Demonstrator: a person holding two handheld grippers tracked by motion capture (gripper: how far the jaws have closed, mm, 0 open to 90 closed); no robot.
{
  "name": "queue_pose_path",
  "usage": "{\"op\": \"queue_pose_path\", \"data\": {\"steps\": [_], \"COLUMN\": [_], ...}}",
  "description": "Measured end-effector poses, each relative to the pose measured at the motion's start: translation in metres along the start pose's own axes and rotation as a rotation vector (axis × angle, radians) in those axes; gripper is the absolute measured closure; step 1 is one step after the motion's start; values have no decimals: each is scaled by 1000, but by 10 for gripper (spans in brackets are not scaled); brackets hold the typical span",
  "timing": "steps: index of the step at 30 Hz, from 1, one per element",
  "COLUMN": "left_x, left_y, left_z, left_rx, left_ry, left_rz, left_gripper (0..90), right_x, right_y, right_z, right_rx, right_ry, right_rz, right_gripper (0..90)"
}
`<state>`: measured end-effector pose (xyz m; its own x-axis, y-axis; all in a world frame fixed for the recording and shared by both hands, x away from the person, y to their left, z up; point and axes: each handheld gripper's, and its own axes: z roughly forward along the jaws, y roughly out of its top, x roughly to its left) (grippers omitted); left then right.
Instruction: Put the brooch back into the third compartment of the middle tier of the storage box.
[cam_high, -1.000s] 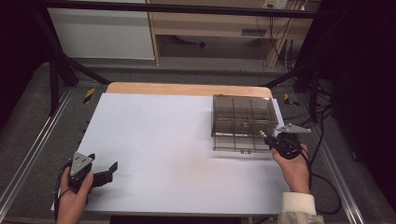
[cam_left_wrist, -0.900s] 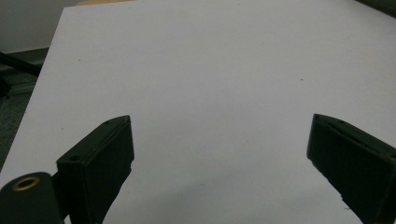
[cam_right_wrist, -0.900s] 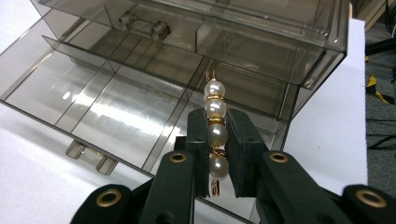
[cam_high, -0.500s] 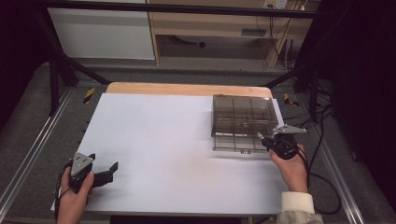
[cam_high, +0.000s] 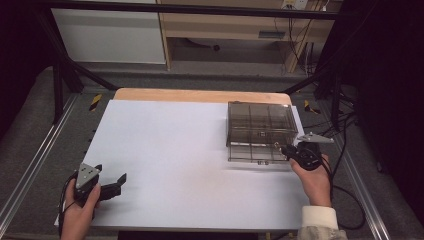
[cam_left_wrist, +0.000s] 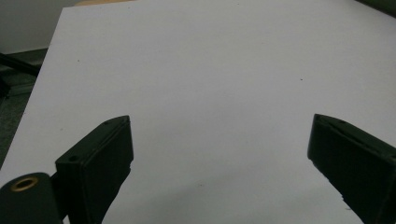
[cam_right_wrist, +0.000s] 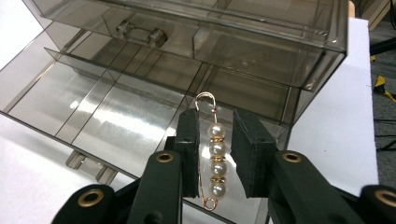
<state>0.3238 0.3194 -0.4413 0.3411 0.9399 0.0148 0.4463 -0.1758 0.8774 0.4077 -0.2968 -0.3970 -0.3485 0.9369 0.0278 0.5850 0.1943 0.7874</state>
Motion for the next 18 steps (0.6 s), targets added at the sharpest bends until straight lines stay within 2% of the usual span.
{"op": "queue_pose_path", "data": {"steps": [8, 18], "left_x": [-1, -2], "left_y": [0, 0], "left_z": [1, 2], "left_rx": [5, 8], "left_ry": [-3, -6], "left_rz": [7, 10], "left_gripper": [68, 67], "right_x": [4, 7], "right_y": [1, 2], "right_z": [8, 16], "right_rx": [18, 26], "right_ry": [-15, -37], "right_rz": [-6, -19], "right_gripper": [783, 747]}}
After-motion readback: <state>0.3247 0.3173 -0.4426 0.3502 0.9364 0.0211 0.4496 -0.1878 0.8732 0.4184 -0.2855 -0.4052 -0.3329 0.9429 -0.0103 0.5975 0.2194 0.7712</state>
